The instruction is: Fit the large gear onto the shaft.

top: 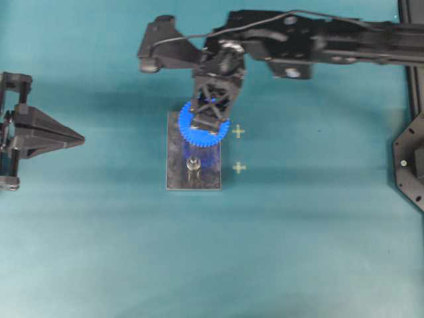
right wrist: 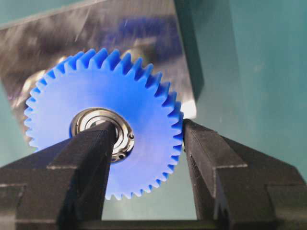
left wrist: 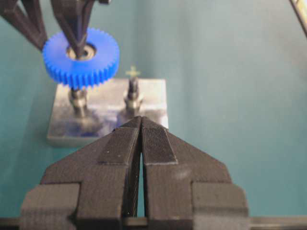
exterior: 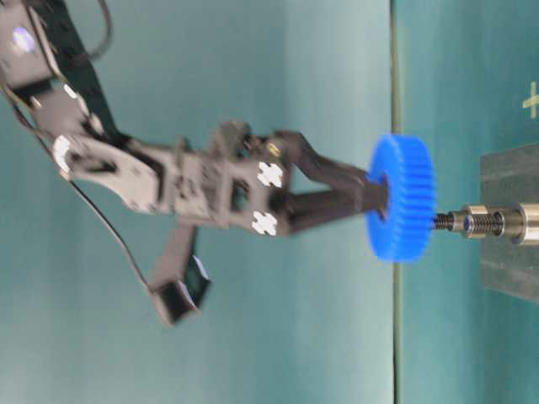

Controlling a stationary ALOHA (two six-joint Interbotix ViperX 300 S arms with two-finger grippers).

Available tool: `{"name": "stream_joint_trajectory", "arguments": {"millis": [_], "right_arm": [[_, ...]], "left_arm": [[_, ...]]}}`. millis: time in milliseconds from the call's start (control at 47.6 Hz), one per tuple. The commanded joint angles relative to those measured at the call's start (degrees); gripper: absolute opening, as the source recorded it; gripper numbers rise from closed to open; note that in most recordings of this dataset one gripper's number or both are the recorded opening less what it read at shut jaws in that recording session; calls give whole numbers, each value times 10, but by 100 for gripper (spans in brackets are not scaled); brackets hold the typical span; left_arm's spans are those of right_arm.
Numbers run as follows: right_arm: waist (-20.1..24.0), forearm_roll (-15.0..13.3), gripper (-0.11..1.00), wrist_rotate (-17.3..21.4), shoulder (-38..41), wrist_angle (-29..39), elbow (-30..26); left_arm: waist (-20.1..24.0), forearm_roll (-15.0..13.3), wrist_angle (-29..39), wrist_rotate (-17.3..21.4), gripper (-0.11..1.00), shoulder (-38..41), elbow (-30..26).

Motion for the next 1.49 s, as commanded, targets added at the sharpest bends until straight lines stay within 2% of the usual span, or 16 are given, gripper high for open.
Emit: {"name": "stream_joint_trajectory", "arguments": {"millis": [0, 147, 357, 841, 1472], "right_arm": [[-5, -2, 49, 2, 0, 1, -25], [-13, -13, 49, 4, 5, 1, -33], [-17, -13, 49, 1, 11, 9, -36], [-4, 3, 49, -4, 14, 18, -42], [-4, 4, 49, -4, 28, 23, -63]], "left_arm": [[0, 2, 2, 0, 0, -2, -7], [0, 2, 2, 0, 0, -3, -8], [0, 2, 3, -1, 0, -3, -3], [0, 2, 3, -4, 0, -16, 2], [0, 2, 2, -4, 0, -17, 3]]}}
